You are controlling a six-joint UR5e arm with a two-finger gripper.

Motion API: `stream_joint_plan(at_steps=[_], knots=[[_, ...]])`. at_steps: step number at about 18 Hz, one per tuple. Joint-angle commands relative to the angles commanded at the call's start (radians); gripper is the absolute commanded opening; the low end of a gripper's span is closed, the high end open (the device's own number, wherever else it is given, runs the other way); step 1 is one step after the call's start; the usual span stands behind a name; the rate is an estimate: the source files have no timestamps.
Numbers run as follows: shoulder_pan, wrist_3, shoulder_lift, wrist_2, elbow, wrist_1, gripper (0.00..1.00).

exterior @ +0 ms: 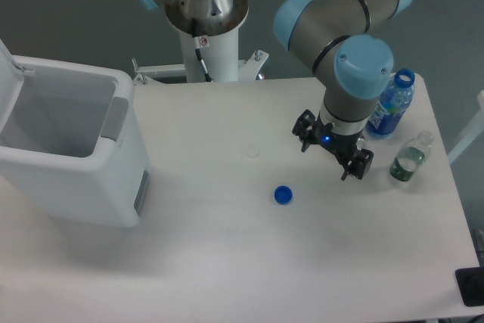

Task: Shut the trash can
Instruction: 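Raise the gripper and swing it toward the open trash can lid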

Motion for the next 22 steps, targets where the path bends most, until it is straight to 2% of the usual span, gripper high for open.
stream_joint_plan(at_steps=[6, 10, 13, 16, 22], knots=[[0.000, -0.005, 0.002, -0.002, 0.000, 0.000, 1.00], [-0.003, -0.009, 0.014, 0.000, -0.040, 0.003, 1.00], [0.003, -0.020, 0.051, -0.002, -0.074, 0.008, 1.00], [0.017, -0.089, 0.109, -0.005, -0.135, 0.011, 1.00], [0.008, -0.117, 0.173, -0.009, -0.141, 0.011, 1.00]])
